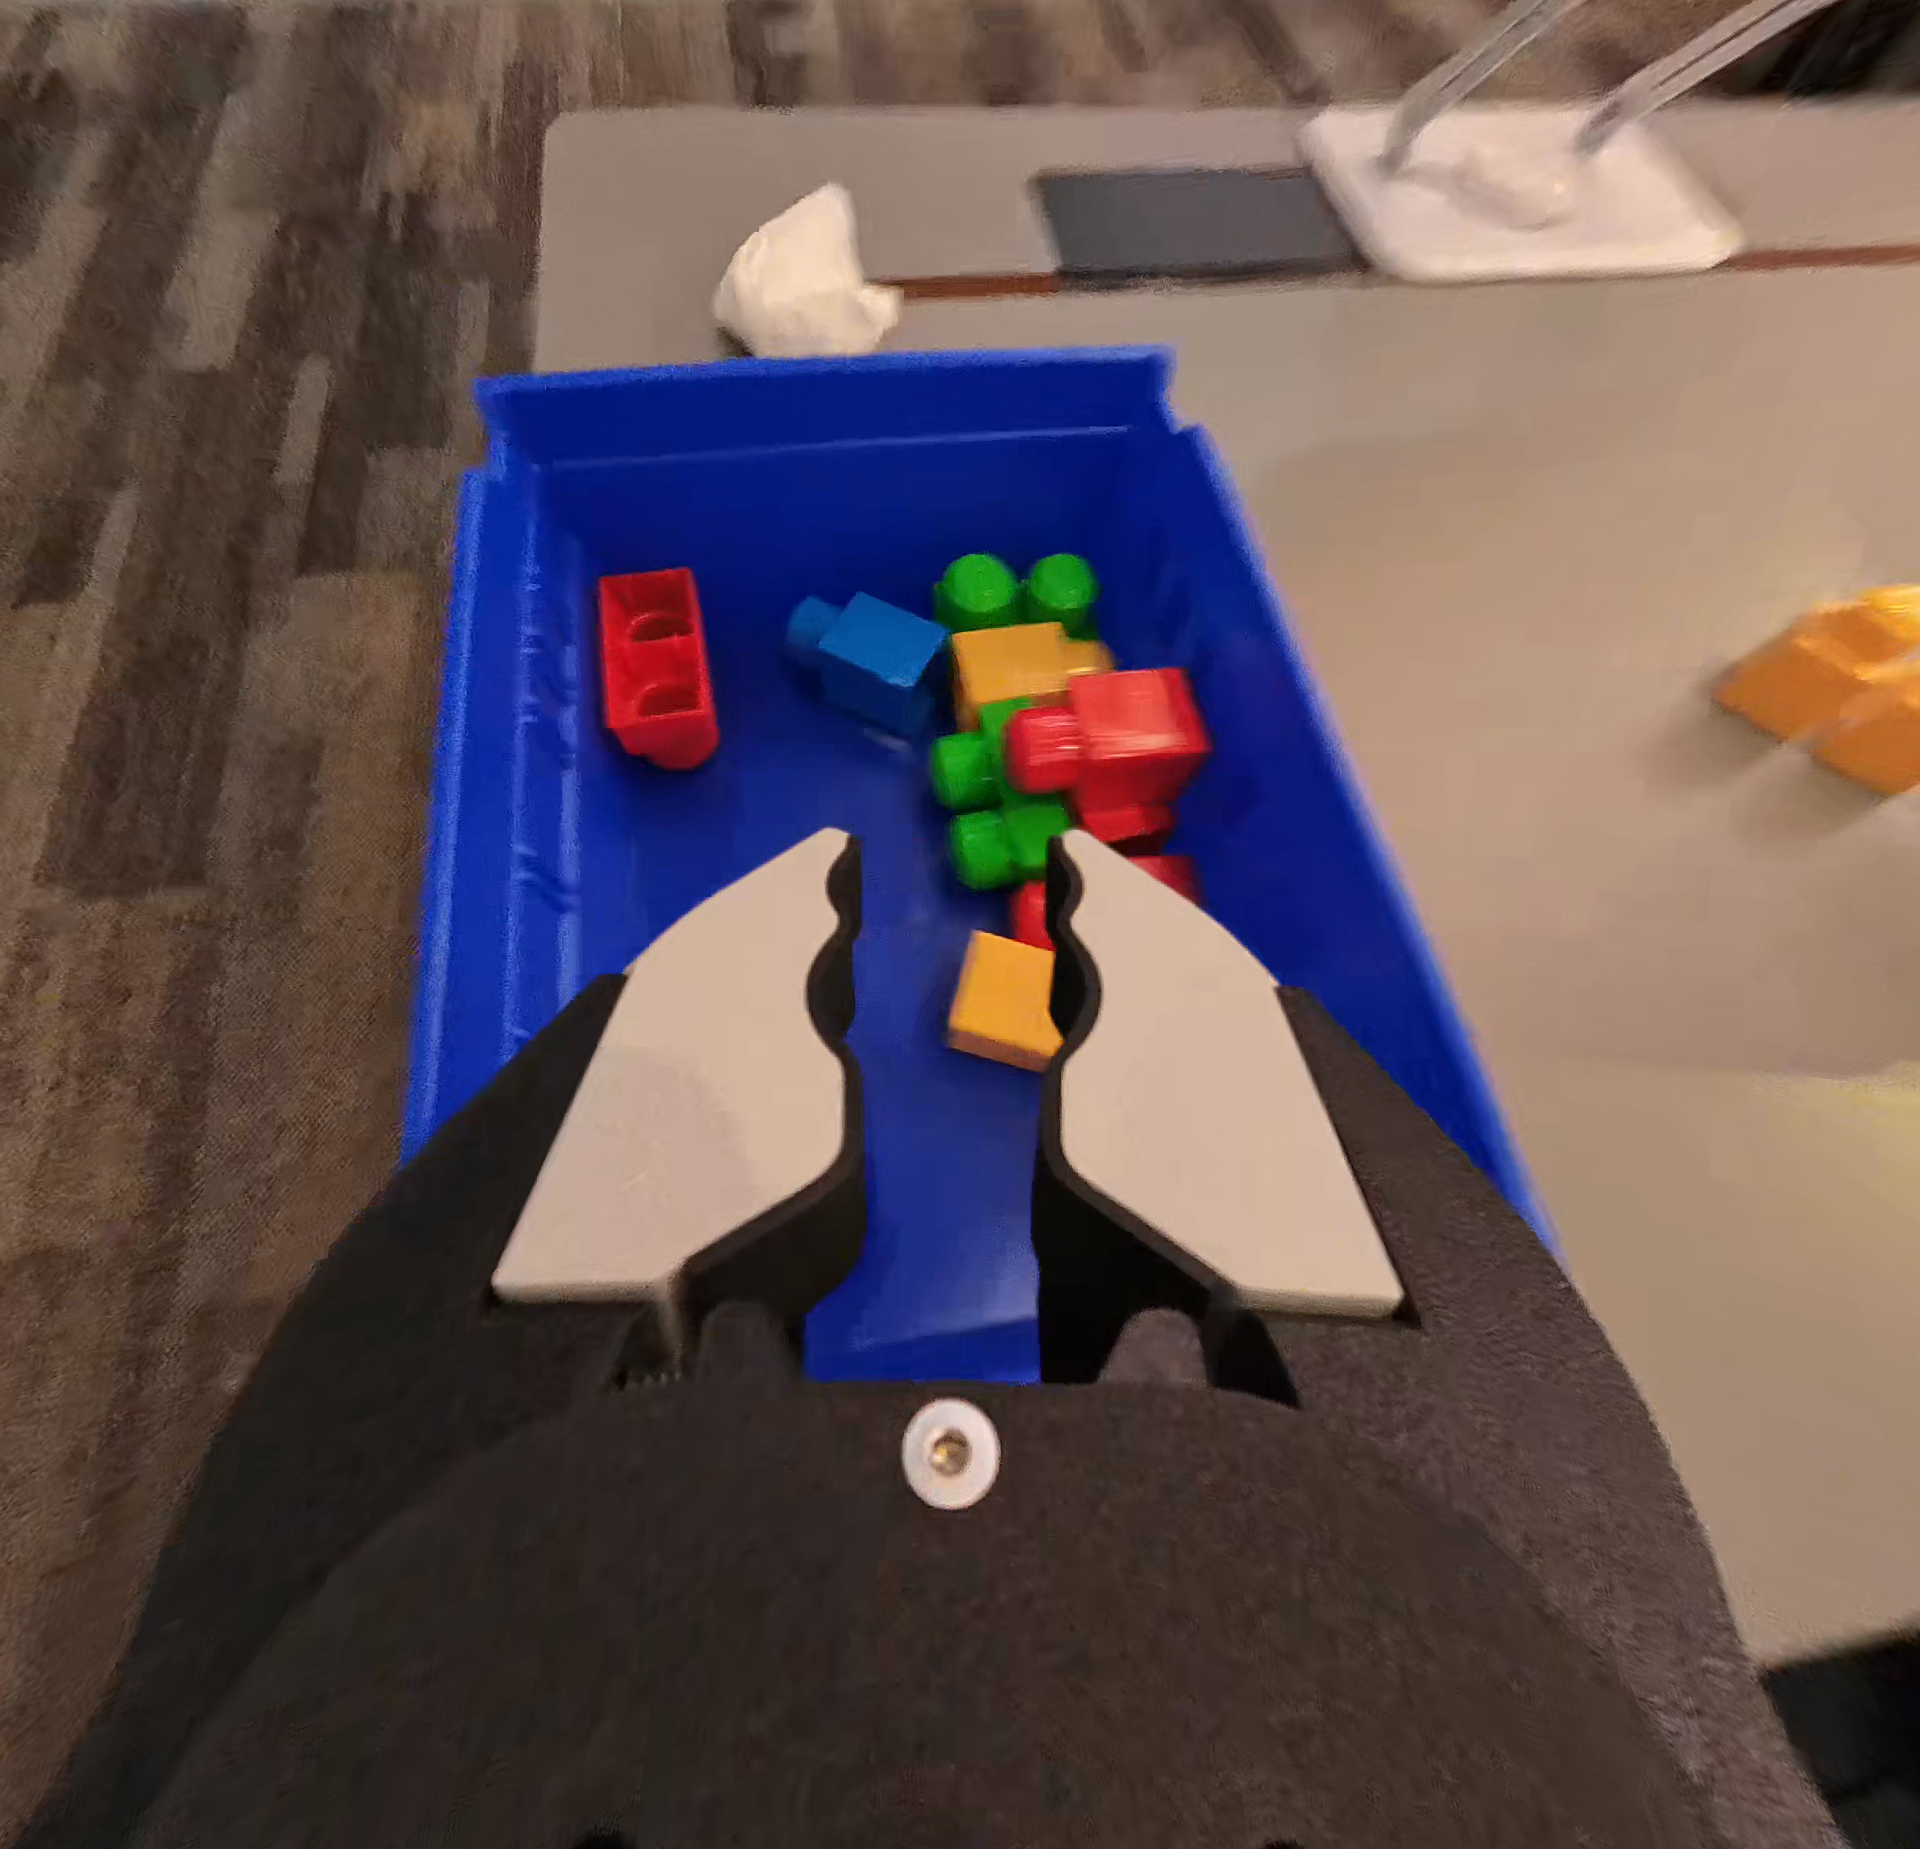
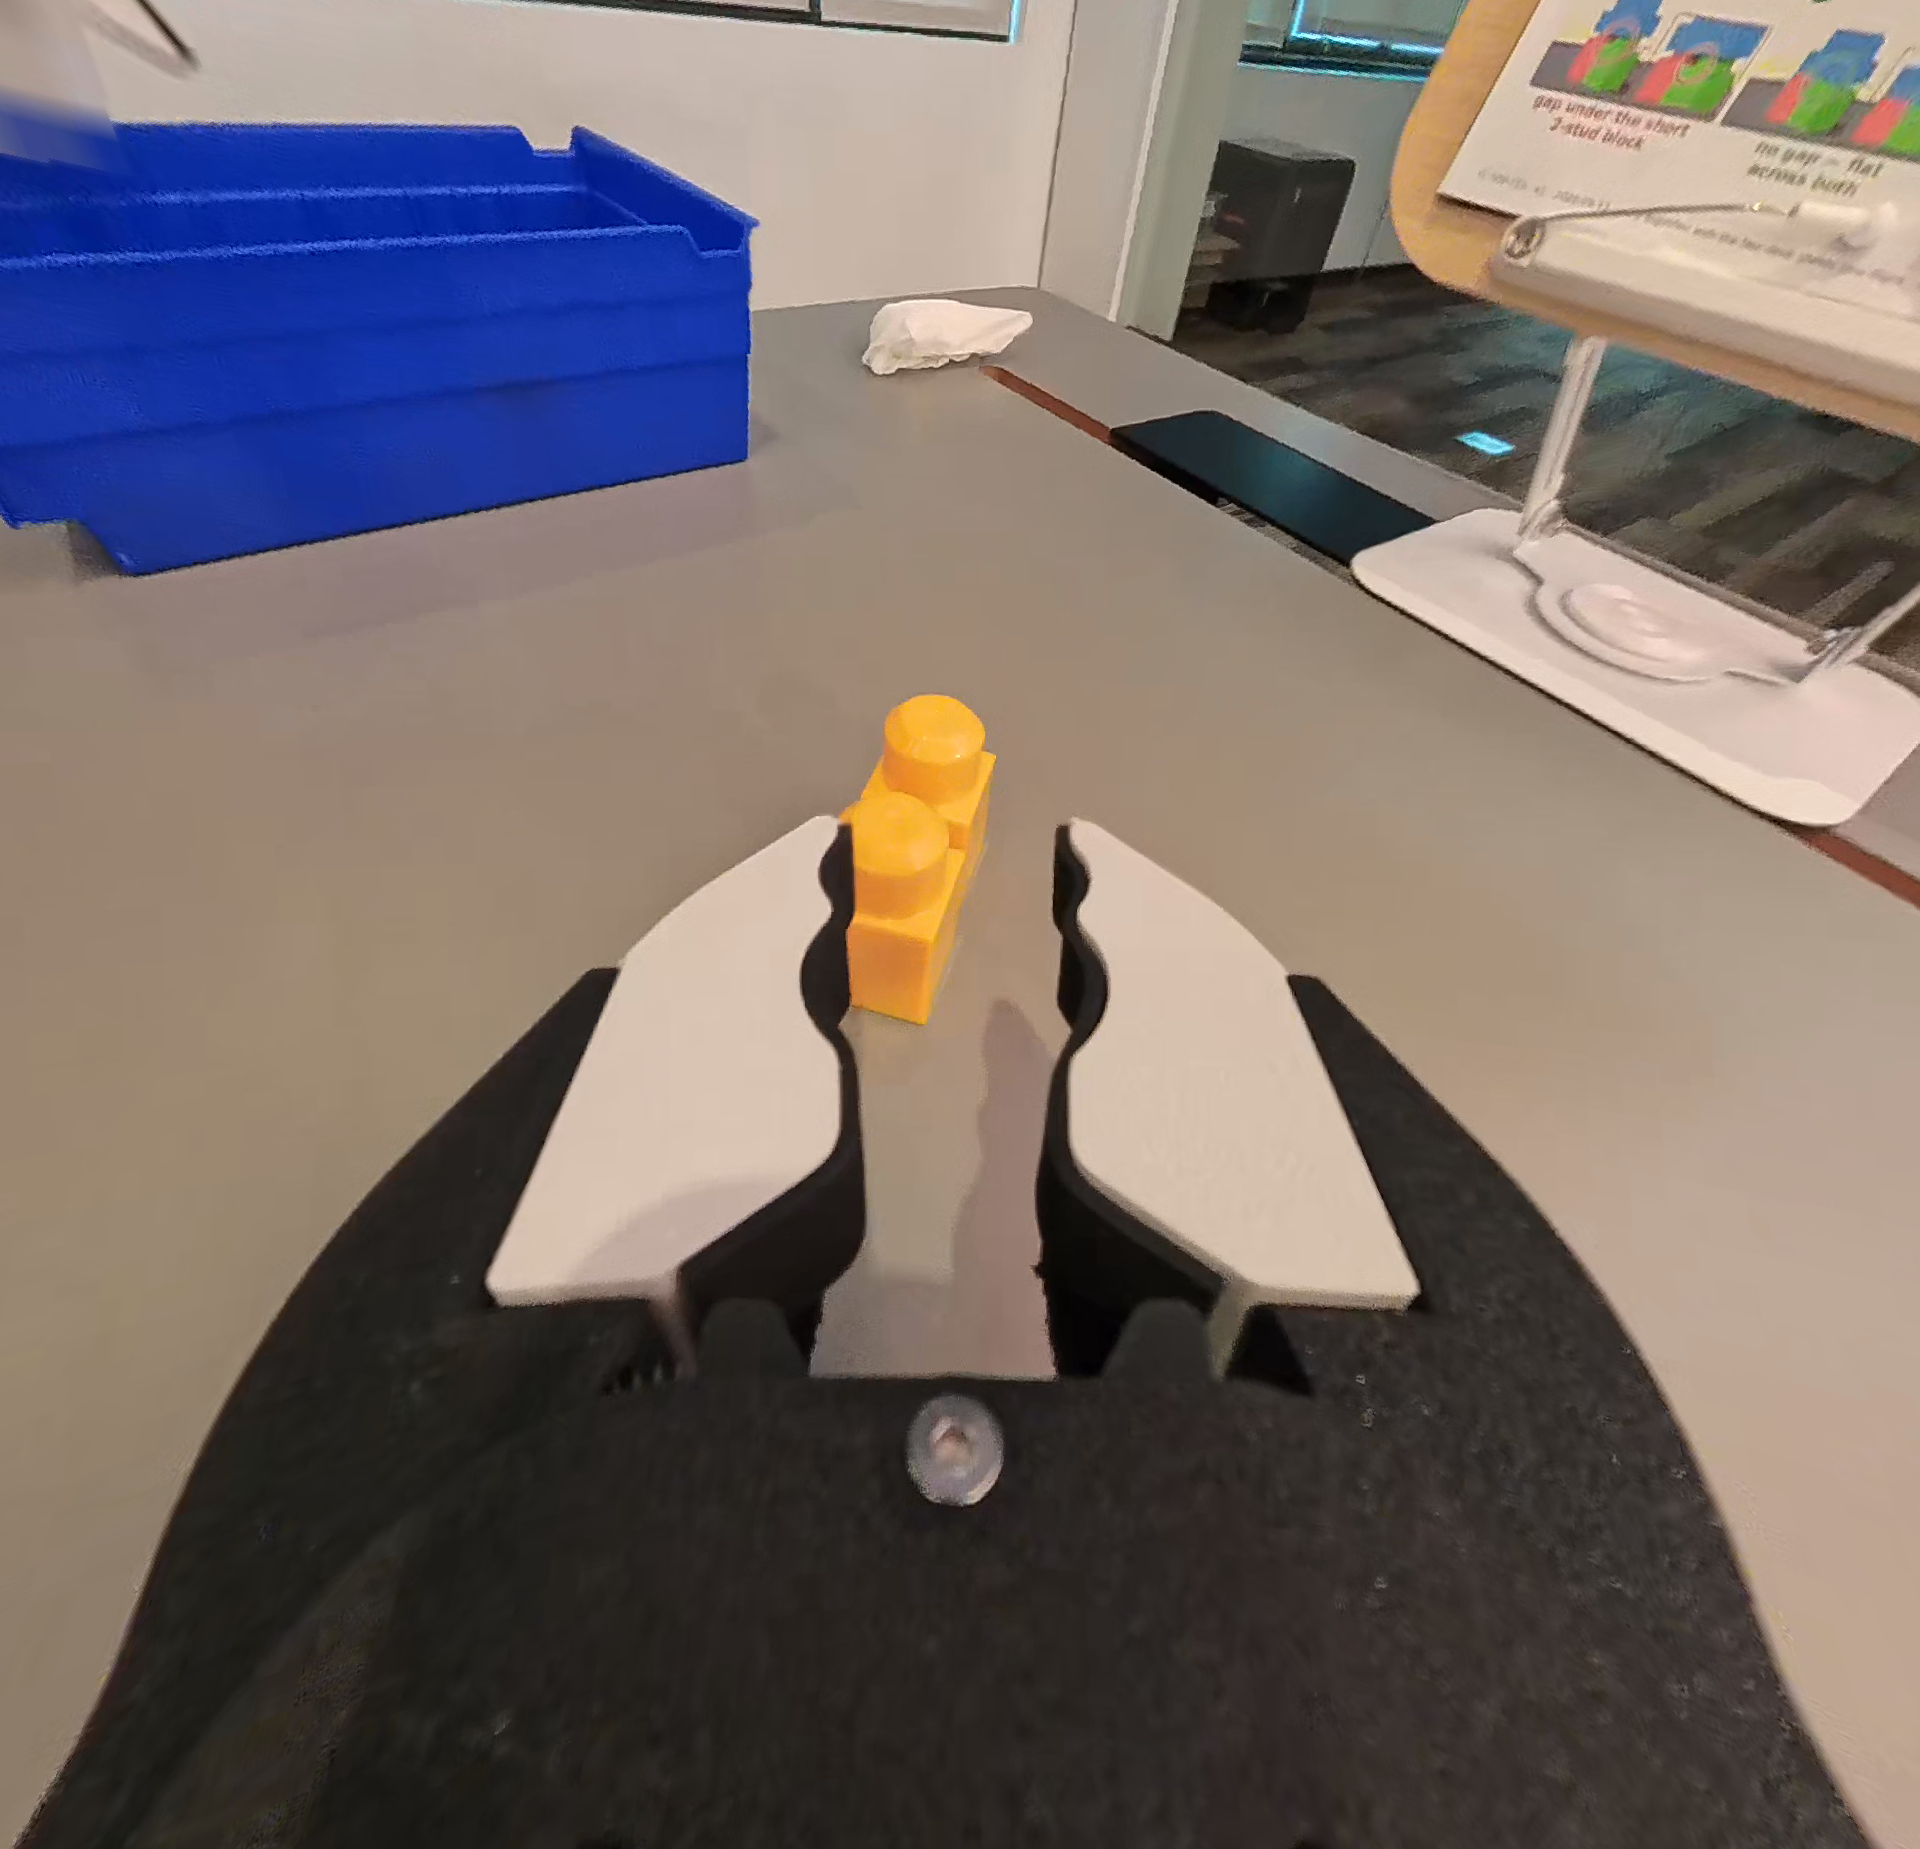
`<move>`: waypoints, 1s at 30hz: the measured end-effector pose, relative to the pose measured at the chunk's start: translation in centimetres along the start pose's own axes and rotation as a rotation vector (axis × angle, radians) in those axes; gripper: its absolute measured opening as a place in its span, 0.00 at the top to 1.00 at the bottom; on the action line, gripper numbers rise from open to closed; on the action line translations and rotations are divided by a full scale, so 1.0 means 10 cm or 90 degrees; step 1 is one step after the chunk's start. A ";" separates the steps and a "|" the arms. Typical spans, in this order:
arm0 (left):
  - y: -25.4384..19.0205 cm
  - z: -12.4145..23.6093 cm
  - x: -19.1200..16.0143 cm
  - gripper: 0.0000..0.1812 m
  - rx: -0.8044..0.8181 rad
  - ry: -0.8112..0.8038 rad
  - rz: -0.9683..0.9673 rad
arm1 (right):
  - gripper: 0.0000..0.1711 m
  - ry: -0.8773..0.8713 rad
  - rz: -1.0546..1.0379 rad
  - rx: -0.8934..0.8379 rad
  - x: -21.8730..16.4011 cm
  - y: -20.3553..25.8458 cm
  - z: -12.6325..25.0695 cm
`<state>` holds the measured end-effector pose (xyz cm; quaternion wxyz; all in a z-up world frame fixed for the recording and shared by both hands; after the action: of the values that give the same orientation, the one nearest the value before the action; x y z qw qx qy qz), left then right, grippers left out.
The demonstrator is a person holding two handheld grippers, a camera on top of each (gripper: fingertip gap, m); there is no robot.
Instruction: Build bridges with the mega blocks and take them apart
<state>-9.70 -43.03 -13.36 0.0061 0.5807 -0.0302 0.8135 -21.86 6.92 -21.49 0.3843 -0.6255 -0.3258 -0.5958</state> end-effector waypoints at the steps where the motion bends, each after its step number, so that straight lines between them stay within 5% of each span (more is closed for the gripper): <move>1: 0.07 -0.14 0.00 0.80 0.031 0.028 -0.025 | 0.79 -0.003 -0.012 0.003 -0.02 0.00 0.01; 8: 0.24 -1.07 -0.11 0.81 0.142 0.156 -0.246 | 0.79 -0.017 -0.027 0.010 -0.06 0.01 0.11; 15: 0.40 -1.58 -0.27 0.82 0.287 0.271 -0.457 | 0.79 -0.054 -0.073 0.017 -0.03 -0.03 0.17; 20: 0.41 -1.62 -0.30 0.79 0.301 0.272 -0.369 | 0.78 -0.051 -0.082 0.029 -0.03 -0.01 0.17; 23: 0.43 -1.62 -0.39 0.66 0.291 0.319 -0.327 | 0.78 -0.048 -0.086 0.038 -0.03 0.01 0.16; 30: 0.48 -1.62 -0.57 0.93 0.291 0.337 -0.353 | 0.79 -0.056 -0.091 0.045 0.00 0.03 0.17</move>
<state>-23.37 -46.79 -24.16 0.1032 0.3247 0.3098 0.8876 -20.74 8.20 -21.55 0.3481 -0.6123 -0.4069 -0.5817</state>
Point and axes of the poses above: each gripper's, where its closed fingertips meet, z back along the fingers, x out of its top, y = z × x across the jaws, the point moved 9 cm from there along z, back along the fingers, and after that the axes turned 15 degrees about -y, right-handed, at the moved point
